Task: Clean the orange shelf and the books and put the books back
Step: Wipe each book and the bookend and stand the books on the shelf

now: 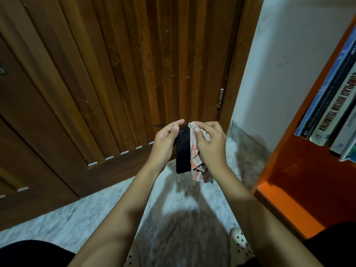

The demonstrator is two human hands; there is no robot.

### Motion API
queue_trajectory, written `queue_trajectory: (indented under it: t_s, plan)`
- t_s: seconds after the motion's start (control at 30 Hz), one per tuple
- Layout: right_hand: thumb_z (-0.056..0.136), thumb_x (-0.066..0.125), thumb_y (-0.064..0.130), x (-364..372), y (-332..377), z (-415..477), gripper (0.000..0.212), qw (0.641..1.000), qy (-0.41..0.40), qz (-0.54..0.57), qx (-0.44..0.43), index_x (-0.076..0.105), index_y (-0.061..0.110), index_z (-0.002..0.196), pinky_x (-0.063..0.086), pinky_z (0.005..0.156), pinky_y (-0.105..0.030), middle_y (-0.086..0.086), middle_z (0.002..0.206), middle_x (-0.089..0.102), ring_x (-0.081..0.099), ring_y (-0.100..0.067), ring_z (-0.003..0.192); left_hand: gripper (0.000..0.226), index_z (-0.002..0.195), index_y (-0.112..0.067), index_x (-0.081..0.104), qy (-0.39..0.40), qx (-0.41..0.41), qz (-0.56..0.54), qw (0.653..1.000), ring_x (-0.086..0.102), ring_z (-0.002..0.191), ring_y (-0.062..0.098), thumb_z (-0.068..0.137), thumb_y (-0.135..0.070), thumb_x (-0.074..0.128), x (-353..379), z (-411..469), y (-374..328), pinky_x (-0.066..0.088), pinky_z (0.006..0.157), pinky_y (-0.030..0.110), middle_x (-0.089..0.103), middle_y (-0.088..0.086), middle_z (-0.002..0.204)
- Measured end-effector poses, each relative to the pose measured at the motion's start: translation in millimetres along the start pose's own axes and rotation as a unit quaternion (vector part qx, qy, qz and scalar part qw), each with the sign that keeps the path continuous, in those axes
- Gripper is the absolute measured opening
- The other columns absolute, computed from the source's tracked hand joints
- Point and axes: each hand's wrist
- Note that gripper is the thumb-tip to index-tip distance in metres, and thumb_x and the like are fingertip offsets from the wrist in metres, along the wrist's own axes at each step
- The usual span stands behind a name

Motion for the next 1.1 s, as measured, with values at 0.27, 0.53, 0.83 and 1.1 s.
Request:
queue_trajectory:
  t_s: [0.27, 0.53, 0.83, 1.1]
  plan:
    - [0.088, 0.061, 0.009, 11, 2, -11, 0.02, 0.998, -0.012, 0.026, -0.055, 0.071, 0.01, 0.105, 0.04, 0.077, -0.004, -0.001, 0.093, 0.051, 0.05, 0.002, 0.086, 0.035, 0.128, -0.004, 0.054, -0.009, -0.024, -0.059, 0.998, 0.054, 0.092, 0.041, 0.102, -0.015, 0.034, 3, 0, -2, 0.047, 0.059, 0.008, 0.055, 0.035, 0.116]
    - [0.086, 0.062, 0.006, 18, -4, -17, 0.02, 0.994, -0.012, 0.031, -0.106, 0.071, 0.008, 0.104, 0.041, 0.08, -0.008, 0.001, 0.095, 0.051, 0.048, 0.007, 0.091, 0.033, 0.123, -0.008, 0.057, -0.013, -0.065, -0.158, 0.985, 0.069, 0.091, 0.015, 0.102, -0.013, 0.032, 0, 1, -2, 0.056, 0.077, 0.025, 0.069, 0.009, 0.102]
    - [0.086, 0.062, 0.006, -2, -22, -14, 0.024, 0.959, 0.115, -0.028, -0.257, 0.07, 0.011, 0.108, 0.047, 0.075, -0.023, -0.011, 0.097, 0.055, 0.054, -0.018, 0.09, 0.034, 0.127, -0.011, 0.057, -0.02, -0.053, -0.158, 0.986, 0.063, 0.109, 0.02, 0.102, -0.015, 0.033, -7, 2, -5, 0.053, 0.084, 0.027, 0.062, 0.013, 0.121]
    - [0.09, 0.057, 0.006, -12, -27, -1, 0.02, 0.987, -0.143, 0.027, 0.065, 0.068, 0.008, 0.106, 0.036, 0.076, 0.001, -0.013, 0.103, 0.054, 0.051, -0.006, 0.089, 0.03, 0.124, -0.01, 0.058, -0.046, -0.047, -0.185, 0.981, 0.069, 0.089, 0.011, 0.1, -0.013, 0.04, 6, 4, -11, 0.055, 0.079, 0.023, 0.072, 0.002, 0.09]
Point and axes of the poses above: each hand's wrist, its own z-axis towards the middle knuckle, its own x-axis out of the palm, y = z × x
